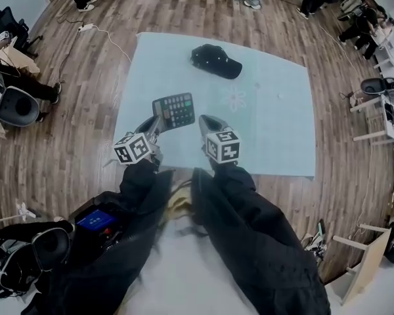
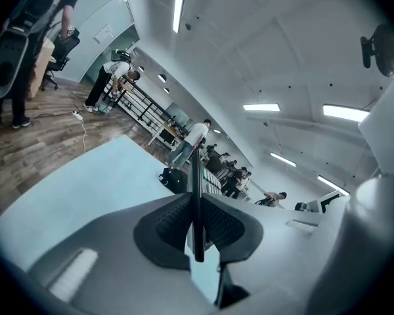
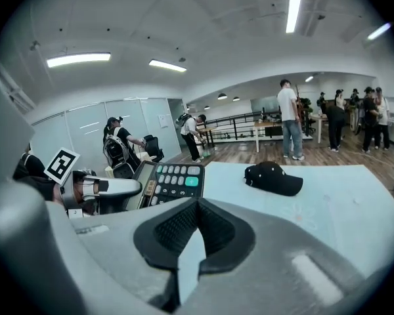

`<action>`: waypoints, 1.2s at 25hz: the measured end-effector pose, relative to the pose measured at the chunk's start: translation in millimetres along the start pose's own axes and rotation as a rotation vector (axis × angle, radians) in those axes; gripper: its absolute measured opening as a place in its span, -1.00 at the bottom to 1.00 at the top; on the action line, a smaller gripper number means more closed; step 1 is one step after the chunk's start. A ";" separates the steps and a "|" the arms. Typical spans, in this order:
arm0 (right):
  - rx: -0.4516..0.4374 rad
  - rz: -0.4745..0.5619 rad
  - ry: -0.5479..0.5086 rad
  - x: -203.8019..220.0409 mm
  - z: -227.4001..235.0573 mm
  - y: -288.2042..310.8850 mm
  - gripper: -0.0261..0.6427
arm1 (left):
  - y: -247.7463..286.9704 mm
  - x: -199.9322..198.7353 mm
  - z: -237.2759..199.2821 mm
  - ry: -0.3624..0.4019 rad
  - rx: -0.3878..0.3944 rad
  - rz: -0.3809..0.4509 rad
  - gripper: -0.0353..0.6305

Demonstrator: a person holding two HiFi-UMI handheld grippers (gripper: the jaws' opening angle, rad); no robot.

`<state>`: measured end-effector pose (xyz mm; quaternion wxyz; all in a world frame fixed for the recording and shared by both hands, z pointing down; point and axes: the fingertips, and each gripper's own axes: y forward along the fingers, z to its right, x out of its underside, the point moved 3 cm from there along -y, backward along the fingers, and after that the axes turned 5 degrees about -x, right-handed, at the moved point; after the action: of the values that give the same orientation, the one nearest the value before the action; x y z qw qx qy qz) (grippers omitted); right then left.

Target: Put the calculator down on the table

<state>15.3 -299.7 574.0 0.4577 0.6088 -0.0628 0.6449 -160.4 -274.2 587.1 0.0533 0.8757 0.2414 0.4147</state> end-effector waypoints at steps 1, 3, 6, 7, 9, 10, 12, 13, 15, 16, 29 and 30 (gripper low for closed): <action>0.000 -0.022 0.009 9.1 1.8 1.6 -0.92 | 0.3 9.5 -4.9 0.000 -0.013 -0.023 -0.77; 0.006 -0.071 0.012 27.9 5.0 6.2 -0.92 | -0.1 27.3 -15.4 0.002 -0.039 -0.068 -0.77; 0.005 -0.153 0.024 56.2 7.6 20.1 -0.92 | 1.1 49.2 -37.2 -0.013 -0.076 -0.129 -0.77; 0.002 -0.179 0.033 65.4 8.1 24.9 -0.92 | 1.9 55.9 -44.7 -0.024 -0.085 -0.148 -0.77; -0.007 -0.220 0.056 82.7 8.3 31.8 -0.92 | 3.1 69.3 -56.2 -0.054 -0.093 -0.187 -0.77; -0.013 -0.237 0.070 90.9 7.7 33.9 -0.92 | 3.0 75.2 -61.1 -0.067 -0.097 -0.204 -0.77; -0.022 -0.268 0.096 107.0 5.7 35.8 -0.92 | 1.5 85.2 -71.6 -0.086 -0.114 -0.232 -0.77; -0.023 -0.286 0.108 115.1 4.8 35.8 -0.92 | 0.5 89.9 -76.5 -0.096 -0.123 -0.244 -0.77; -0.021 -0.324 0.127 130.2 3.5 35.5 -0.92 | -1.6 98.9 -84.7 -0.111 -0.140 -0.267 -0.77; -0.022 -0.342 0.133 136.3 2.6 36.0 -0.92 | -2.7 102.9 -88.5 -0.114 -0.149 -0.279 -0.77; -0.049 -0.503 0.185 166.8 10.0 59.2 -0.92 | 7.4 133.9 -126.4 -0.195 -0.213 -0.376 -0.77; -0.059 -0.510 0.188 166.8 10.6 60.7 -0.92 | 10.2 135.4 -127.8 -0.204 -0.217 -0.380 -0.77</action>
<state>9.3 -255.5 746.1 0.6267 0.5288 0.1168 0.5604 -179.6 -233.5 768.0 0.2482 0.8410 0.3495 0.3302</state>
